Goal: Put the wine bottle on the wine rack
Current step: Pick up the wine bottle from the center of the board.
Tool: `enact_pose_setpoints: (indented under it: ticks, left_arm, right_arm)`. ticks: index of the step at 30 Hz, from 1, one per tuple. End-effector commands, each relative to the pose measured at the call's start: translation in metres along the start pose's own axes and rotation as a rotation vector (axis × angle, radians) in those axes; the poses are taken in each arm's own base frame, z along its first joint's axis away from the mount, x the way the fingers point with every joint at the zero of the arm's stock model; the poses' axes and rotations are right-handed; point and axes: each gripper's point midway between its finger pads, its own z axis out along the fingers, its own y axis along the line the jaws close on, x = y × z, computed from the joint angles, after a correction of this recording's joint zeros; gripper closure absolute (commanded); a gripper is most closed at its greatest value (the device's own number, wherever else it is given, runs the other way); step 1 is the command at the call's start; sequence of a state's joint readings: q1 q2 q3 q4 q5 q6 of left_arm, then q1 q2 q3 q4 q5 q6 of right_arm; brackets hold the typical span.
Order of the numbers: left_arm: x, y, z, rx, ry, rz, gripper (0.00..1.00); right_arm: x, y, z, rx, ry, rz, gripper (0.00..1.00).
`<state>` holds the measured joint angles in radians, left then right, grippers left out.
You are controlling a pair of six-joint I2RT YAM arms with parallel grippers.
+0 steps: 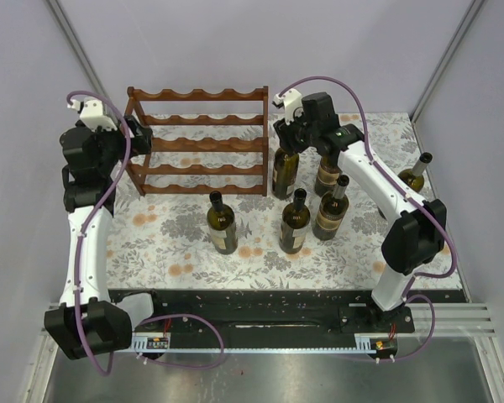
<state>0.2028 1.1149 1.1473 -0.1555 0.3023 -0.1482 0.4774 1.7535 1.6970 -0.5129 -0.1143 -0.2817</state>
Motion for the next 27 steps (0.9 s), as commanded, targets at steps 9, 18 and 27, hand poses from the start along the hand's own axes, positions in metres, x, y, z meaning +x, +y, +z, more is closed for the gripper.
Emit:
enact_pose_setpoints:
  ticks: [9,18,27]
  left_arm:
    - [-0.012,-0.057,0.001,0.218,-0.008,0.108,0.01]
    - [-0.026,-0.135,-0.005,0.497,0.018,0.090,0.01]
    - [-0.056,-0.232,-0.017,0.816,-0.044,0.150,0.01]
  right_arm:
    - [-0.043,-0.009,-0.019,0.047,-0.089,-0.006,0.99]
    - [-0.110,-0.015,-0.079,0.062,-0.225,-0.031,1.00]
    - [-0.187,-0.002,-0.163,-0.009,-0.409,-0.040,1.00]
